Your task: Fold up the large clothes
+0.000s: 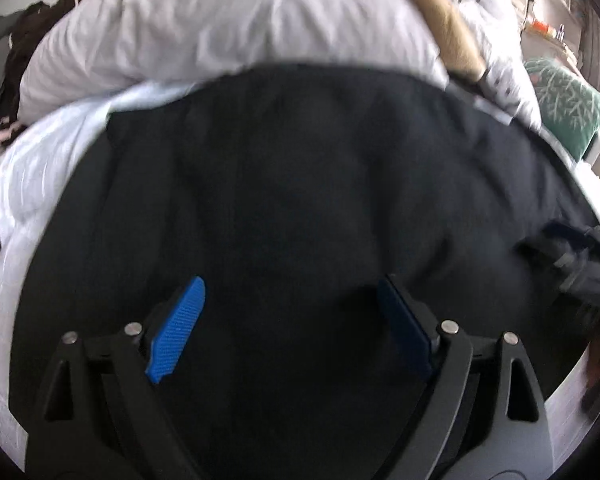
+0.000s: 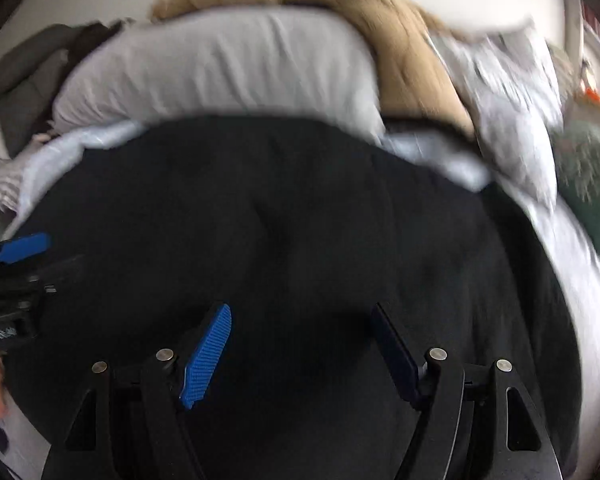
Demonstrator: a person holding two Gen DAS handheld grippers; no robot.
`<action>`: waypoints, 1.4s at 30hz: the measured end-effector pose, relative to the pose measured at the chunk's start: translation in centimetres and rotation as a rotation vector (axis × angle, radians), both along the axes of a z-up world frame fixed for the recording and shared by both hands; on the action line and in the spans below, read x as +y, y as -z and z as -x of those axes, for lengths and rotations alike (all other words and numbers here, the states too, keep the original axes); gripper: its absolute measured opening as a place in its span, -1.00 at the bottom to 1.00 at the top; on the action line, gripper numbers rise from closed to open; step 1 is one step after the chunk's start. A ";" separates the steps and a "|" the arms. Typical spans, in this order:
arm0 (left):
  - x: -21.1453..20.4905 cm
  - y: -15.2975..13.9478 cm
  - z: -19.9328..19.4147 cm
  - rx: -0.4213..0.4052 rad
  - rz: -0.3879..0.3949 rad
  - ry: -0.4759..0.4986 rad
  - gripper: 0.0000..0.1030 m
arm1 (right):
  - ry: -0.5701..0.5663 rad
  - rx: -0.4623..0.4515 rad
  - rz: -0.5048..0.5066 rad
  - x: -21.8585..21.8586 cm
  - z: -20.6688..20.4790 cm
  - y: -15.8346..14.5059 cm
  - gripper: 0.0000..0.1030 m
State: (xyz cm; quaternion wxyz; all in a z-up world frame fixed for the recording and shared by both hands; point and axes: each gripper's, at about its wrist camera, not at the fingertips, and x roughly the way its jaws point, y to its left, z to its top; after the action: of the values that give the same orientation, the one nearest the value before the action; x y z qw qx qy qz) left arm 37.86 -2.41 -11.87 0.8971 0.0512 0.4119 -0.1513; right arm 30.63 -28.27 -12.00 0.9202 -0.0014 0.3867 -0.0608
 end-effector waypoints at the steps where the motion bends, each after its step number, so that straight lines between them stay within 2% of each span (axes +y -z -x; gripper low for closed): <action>1: 1.5 0.3 0.1 -0.002 -0.004 -0.024 0.79 | 0.026 0.010 -0.015 -1.4 0.6 0.5 0.44; 4: 7.0 0.9 0.1 0.008 -0.037 -0.132 0.84 | 0.120 0.023 -0.047 -7.3 3.4 1.1 0.41; 5: 8.7 0.7 0.3 0.005 -0.061 -0.158 0.84 | 0.130 0.022 -0.057 -8.7 4.4 0.9 0.21; 6: 9.8 0.6 0.6 0.005 -0.089 -0.182 0.84 | 0.130 0.022 -0.061 -9.7 5.3 0.6 0.09; 8: 12.0 -0.1 1.0 0.044 -0.105 -0.244 0.84 | 0.181 0.047 -0.026 -10.8 6.4 -0.5 0.11; 9: 12.8 -0.7 1.3 0.070 -0.084 -0.276 0.84 | 0.212 0.056 -0.021 -11.4 6.9 -0.9 0.11; 11: 14.1 -2.2 2.2 0.125 0.002 -0.313 0.84 | 0.270 0.065 -0.080 -12.5 8.1 -2.0 0.16; 12: 14.5 -3.0 2.7 0.150 0.044 -0.321 0.84 | 0.303 0.059 -0.115 -12.7 9.0 -2.8 0.29; 15: 14.5 -4.8 4.9 0.243 0.182 -0.323 0.84 | 0.317 0.035 -0.220 -12.1 11.2 -4.2 0.55; 19: 13.7 -5.7 7.0 0.354 0.282 -0.332 0.84 | 0.322 0.026 -0.367 -10.8 13.5 -6.0 0.63; 21: 13.1 -5.5 8.3 0.358 0.311 -0.349 0.84 | 0.340 0.015 -0.419 -10.4 14.6 -6.2 0.68; 22: 13.4 -5.0 8.8 0.360 0.359 -0.371 0.84 | 0.360 0.009 -0.449 -10.3 15.2 -6.0 0.71; 24: 14.1 -3.7 9.3 0.386 0.443 -0.398 0.84 | 0.407 0.020 -0.497 -10.8 15.6 -5.0 0.74; 26: 14.2 -1.9 9.5 0.418 0.484 -0.409 0.84 | 0.428 0.051 -0.556 -11.1 15.7 -3.0 0.74; 30: 15.4 1.1 9.8 0.331 0.590 -0.445 0.84 | 0.485 0.104 -0.601 -11.8 15.4 1.0 0.74; 33: 15.6 3.5 9.1 0.338 0.678 -0.482 0.82 | 0.503 0.063 -0.677 -12.3 14.6 2.9 0.74; 35: 15.6 4.4 8.3 0.306 0.724 -0.513 0.82 | 0.525 0.030 -0.709 -12.5 14.1 3.8 0.74; 38: 15.1 4.5 7.3 0.248 0.748 -0.520 0.82 | 0.516 -0.018 -0.708 -13.0 13.0 3.9 0.74; 40: 14.2 4.4 6.6 0.210 0.733 -0.528 0.79 | 0.492 -0.035 -0.704 -13.3 12.0 3.9 0.70; 42: 13.8 4.4 6.2 0.187 0.707 -0.553 0.71 | 0.495 -0.052 -0.708 -13.7 11.3 4.1 0.55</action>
State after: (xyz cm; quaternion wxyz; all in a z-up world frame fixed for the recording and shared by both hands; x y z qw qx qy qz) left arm 31.67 11.43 -16.28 0.8251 -0.3839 0.4125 -0.0417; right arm 19.33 -42.01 -16.11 0.8311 0.4088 0.3489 -0.1430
